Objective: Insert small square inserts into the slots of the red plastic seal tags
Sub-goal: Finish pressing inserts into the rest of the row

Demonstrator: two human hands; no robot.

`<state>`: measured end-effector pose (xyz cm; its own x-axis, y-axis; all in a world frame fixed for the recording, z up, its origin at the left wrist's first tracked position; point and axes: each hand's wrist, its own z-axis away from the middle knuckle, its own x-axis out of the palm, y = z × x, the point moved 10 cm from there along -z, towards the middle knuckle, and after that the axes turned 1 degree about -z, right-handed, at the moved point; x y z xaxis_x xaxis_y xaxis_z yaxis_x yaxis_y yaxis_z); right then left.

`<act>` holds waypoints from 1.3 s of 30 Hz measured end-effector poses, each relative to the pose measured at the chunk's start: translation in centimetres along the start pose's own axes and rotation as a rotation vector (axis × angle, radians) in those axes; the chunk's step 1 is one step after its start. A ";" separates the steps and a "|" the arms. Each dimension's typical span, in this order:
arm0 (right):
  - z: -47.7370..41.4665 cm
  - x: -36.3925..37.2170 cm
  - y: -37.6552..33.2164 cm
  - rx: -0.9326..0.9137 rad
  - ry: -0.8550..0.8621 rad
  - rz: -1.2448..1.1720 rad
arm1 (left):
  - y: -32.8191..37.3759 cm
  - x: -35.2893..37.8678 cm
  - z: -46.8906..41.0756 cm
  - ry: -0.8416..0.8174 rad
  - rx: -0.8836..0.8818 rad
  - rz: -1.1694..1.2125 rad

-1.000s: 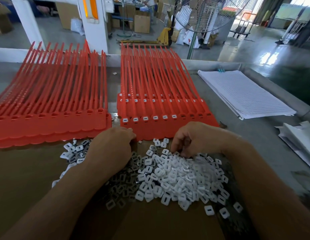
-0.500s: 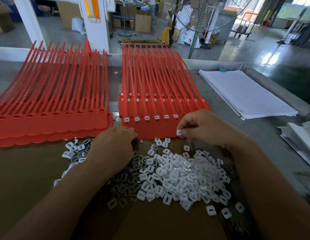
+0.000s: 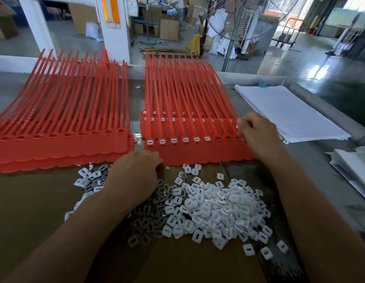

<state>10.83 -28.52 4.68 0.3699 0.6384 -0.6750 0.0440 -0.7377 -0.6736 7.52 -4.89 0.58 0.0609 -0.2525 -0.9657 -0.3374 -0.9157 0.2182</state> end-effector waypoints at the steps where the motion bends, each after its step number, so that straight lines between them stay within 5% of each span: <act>1: 0.0 0.3 -0.1 -0.021 -0.012 -0.021 | 0.0 0.0 0.0 -0.003 0.000 -0.002; 8: -0.4 3.2 0.6 -0.011 -0.124 -0.188 | 0.0 0.3 -0.1 -0.030 -0.006 -0.021; 26: -1.1 5.5 1.0 -0.063 -0.211 0.080 | 0.1 0.3 -0.1 -0.033 -0.003 -0.033; 39: -1.8 5.9 1.8 0.036 -0.216 0.053 | 0.1 0.4 0.1 -0.033 0.003 -0.051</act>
<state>14.77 -26.43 0.02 0.1637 0.6337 -0.7561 -0.0050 -0.7659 -0.6430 7.46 -5.04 0.17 0.0471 -0.1953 -0.9796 -0.3373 -0.9262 0.1684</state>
